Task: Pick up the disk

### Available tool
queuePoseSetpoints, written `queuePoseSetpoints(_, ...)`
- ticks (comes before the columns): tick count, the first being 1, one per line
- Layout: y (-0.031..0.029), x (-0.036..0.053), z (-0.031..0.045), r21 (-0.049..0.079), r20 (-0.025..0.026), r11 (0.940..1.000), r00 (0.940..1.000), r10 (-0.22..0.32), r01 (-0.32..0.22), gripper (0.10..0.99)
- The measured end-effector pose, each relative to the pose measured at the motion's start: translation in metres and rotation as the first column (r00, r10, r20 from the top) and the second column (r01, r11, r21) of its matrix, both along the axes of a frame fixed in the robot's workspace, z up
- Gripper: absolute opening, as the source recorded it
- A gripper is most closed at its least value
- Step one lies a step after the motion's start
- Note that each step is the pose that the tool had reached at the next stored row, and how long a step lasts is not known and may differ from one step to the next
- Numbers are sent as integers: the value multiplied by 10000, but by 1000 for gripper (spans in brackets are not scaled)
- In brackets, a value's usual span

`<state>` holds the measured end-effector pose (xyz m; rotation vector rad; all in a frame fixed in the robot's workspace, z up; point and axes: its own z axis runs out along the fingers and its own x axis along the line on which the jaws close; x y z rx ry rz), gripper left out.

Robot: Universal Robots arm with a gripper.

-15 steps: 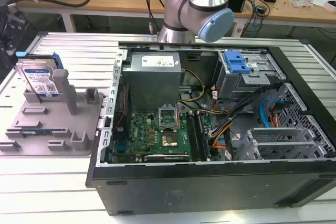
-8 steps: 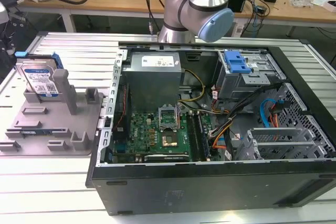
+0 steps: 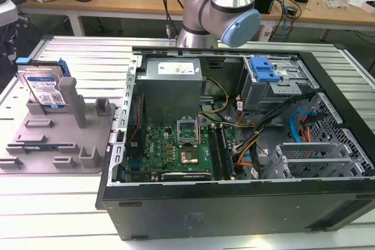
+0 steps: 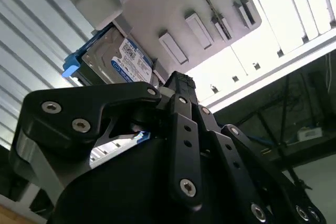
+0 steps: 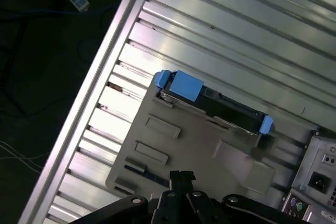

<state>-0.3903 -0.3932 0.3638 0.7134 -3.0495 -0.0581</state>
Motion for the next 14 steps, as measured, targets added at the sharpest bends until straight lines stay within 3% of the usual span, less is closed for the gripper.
queuePoseSetpoints(4,0,0,0,0,0,9960,9960,898,-898,106)
queuePoseSetpoints(7,0,0,0,0,0,9870,9870,1609,-1609,106)
queuePoseSetpoints(11,0,1,0,0,0,9715,9715,2369,-2369,106)
queuePoseSetpoints(14,0,2,0,1,0,9509,9509,3096,-3096,106)
